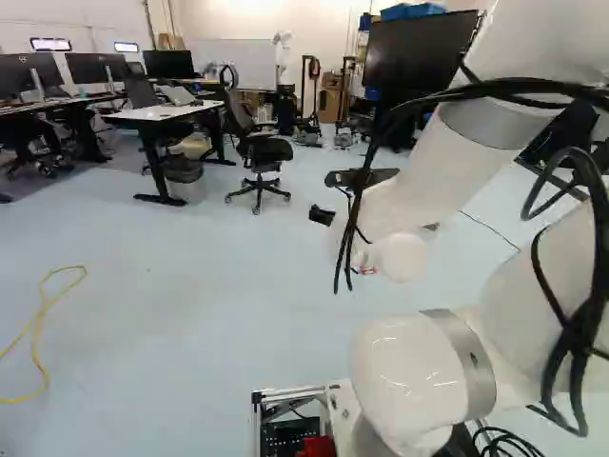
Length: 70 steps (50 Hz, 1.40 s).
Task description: Pick up the grocery bag from the ground
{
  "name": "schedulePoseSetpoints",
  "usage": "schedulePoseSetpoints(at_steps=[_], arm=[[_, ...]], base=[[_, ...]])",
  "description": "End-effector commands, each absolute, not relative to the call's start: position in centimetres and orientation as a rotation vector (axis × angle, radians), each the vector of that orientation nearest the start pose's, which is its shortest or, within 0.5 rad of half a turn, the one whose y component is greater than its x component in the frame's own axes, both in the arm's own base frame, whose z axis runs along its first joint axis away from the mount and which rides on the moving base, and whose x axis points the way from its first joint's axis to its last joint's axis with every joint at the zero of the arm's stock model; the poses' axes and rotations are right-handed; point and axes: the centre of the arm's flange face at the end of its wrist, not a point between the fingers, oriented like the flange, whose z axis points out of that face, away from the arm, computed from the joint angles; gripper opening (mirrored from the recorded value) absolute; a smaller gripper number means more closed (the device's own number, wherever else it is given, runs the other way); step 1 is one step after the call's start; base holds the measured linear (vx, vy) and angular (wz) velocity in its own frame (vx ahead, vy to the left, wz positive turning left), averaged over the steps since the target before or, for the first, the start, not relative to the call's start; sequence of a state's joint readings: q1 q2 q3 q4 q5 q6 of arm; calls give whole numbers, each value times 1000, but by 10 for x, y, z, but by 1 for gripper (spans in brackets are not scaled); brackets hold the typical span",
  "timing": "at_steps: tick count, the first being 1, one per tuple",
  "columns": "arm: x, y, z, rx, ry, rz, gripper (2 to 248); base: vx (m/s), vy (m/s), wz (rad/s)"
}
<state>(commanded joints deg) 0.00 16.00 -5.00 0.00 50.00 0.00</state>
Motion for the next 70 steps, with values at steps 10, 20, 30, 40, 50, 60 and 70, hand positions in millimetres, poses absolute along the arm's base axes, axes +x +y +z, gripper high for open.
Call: schedulePoseSetpoints(at_steps=[10,20,30,40,50,60,70], arm=[[270,0,366,-2558,0,-1824,247],[270,0,366,-2558,0,-1824,247],[270,0,366,-2558,0,-1824,247],[270,0,366,-2558,0,-1824,247],[270,0,366,-2558,0,-1824,247],[270,0,366,-2558,0,-1824,247],[270,0,366,-2558,0,-1824,247]], base=[[0,0,0],[0,0,0],[0,0,0],[0,0,0],[0,0,0],[0,0,0],[9,0,2]])
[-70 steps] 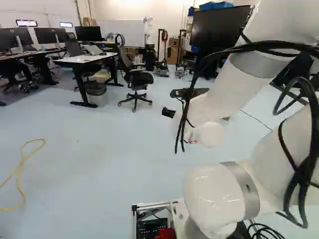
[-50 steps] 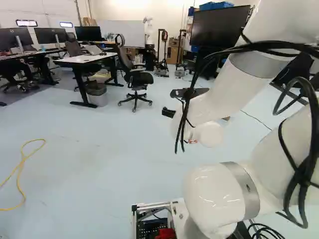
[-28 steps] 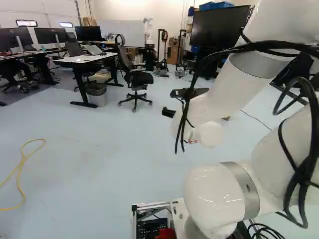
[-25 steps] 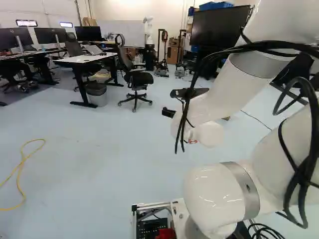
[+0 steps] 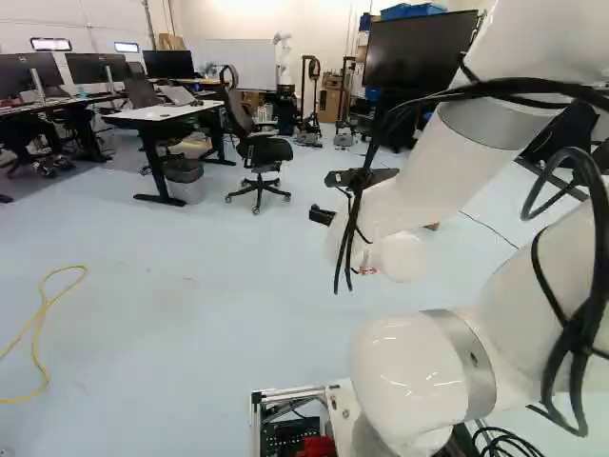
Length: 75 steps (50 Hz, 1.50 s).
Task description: Pick up the grocery bag from the ground
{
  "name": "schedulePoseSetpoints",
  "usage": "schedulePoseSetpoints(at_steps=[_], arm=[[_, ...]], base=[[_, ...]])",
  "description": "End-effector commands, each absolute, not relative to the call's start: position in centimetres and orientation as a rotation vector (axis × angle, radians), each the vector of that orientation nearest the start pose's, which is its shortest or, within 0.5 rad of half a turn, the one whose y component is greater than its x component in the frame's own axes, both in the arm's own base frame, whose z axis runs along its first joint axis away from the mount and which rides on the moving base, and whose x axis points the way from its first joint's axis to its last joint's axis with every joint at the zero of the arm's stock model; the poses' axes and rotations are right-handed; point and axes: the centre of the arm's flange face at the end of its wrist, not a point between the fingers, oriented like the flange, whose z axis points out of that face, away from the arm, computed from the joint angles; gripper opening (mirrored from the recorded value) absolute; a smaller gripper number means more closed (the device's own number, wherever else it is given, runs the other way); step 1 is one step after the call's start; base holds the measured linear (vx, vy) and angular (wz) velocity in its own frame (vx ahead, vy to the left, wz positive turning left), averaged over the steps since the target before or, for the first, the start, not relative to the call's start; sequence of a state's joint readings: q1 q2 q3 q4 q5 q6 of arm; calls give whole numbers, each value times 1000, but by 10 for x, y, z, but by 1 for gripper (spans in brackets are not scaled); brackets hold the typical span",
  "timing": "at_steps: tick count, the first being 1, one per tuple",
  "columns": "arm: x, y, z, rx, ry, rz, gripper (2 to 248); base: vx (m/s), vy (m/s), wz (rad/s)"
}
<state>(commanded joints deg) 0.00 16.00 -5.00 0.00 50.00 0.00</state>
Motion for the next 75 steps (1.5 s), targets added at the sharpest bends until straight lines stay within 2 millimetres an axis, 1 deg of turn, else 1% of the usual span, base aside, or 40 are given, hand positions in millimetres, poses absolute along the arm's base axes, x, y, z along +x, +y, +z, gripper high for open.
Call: schedulePoseSetpoints(at_steps=[27,75], arm=[[270,0,366,-2558,0,-1824,247],[270,0,366,-2558,0,-1824,247]], base=[[219,-22,-32],[185,-84,-281]])
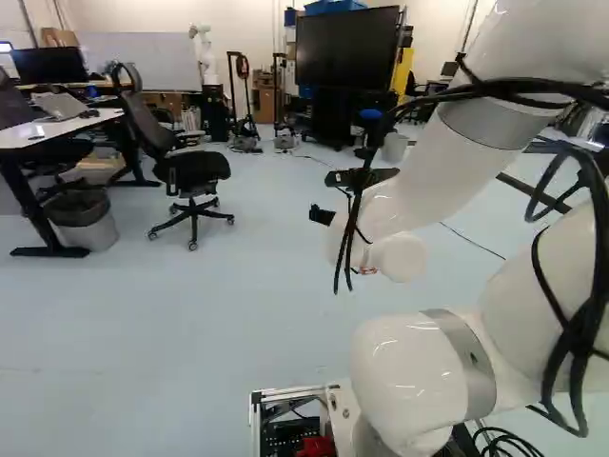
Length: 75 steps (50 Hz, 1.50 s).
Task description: Pick up the grocery bag from the ground
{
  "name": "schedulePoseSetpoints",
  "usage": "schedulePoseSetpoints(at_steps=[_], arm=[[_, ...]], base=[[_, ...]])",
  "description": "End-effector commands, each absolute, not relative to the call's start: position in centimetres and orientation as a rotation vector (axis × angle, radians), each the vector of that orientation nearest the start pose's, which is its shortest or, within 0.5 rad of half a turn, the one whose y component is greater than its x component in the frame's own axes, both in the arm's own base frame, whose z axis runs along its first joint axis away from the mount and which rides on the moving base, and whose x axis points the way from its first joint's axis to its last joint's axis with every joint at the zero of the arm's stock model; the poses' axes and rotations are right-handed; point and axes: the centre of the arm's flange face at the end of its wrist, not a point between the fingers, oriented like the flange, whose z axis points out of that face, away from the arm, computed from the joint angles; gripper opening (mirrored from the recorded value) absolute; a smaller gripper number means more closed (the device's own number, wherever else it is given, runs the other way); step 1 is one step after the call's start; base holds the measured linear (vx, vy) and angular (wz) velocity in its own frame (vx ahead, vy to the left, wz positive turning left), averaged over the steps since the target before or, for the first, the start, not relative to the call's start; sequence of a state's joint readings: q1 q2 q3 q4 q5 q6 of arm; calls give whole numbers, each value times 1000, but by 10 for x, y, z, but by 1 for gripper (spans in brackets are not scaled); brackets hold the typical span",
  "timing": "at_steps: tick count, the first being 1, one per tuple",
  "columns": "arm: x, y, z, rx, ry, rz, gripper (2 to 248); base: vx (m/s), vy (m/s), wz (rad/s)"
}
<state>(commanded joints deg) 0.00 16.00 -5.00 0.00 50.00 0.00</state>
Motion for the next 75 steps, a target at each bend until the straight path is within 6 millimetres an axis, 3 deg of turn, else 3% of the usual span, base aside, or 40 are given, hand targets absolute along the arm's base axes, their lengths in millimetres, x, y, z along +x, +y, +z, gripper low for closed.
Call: schedulePoseSetpoints(at_steps=[48,75], arm=[[270,0,366,-2558,0,-1824,247],[270,0,366,-2558,0,-1824,247]], base=[[190,-93,-298],[261,-62,-45]])
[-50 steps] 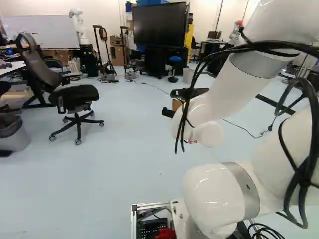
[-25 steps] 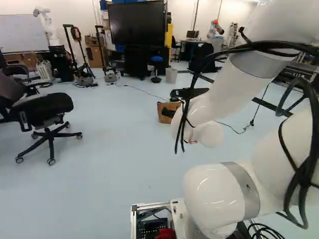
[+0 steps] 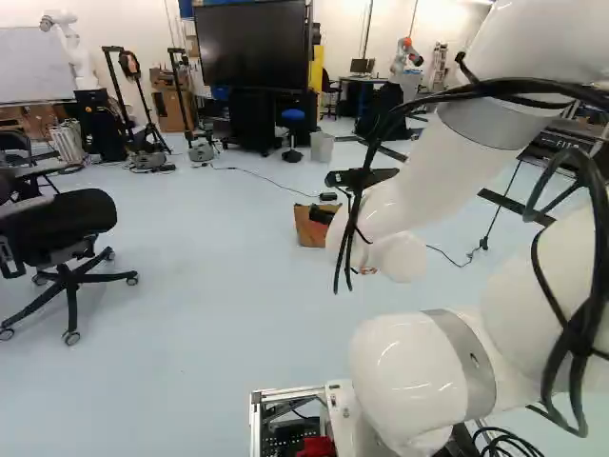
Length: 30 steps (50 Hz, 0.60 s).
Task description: Pick up the grocery bag from the ground
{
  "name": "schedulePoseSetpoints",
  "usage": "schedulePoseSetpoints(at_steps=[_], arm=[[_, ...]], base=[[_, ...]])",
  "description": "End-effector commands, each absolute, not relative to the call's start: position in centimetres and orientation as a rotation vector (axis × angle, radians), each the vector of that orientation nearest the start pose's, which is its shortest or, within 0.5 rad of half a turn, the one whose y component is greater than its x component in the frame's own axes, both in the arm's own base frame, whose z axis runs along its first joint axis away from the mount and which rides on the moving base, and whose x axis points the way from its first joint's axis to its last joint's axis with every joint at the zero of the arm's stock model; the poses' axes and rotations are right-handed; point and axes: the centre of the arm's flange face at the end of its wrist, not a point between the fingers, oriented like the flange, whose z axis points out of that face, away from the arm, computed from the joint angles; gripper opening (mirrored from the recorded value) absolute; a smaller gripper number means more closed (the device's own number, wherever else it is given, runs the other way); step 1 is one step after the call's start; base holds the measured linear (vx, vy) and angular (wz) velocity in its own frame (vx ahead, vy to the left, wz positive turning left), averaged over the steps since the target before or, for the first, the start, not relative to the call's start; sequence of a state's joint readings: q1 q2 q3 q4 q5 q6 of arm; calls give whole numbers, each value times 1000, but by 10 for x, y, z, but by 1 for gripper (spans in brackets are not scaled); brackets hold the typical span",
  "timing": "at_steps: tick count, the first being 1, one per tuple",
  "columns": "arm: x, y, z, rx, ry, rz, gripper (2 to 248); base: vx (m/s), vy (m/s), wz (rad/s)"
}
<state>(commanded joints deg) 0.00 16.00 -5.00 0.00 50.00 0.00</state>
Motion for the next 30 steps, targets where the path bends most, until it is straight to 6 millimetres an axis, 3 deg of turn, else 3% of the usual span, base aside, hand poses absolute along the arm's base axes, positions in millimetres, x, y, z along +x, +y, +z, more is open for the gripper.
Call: schedulePoseSetpoints(at_steps=[30], arm=[[270,0,366,-2558,0,-1824,247]], base=[[263,-60,-31]])
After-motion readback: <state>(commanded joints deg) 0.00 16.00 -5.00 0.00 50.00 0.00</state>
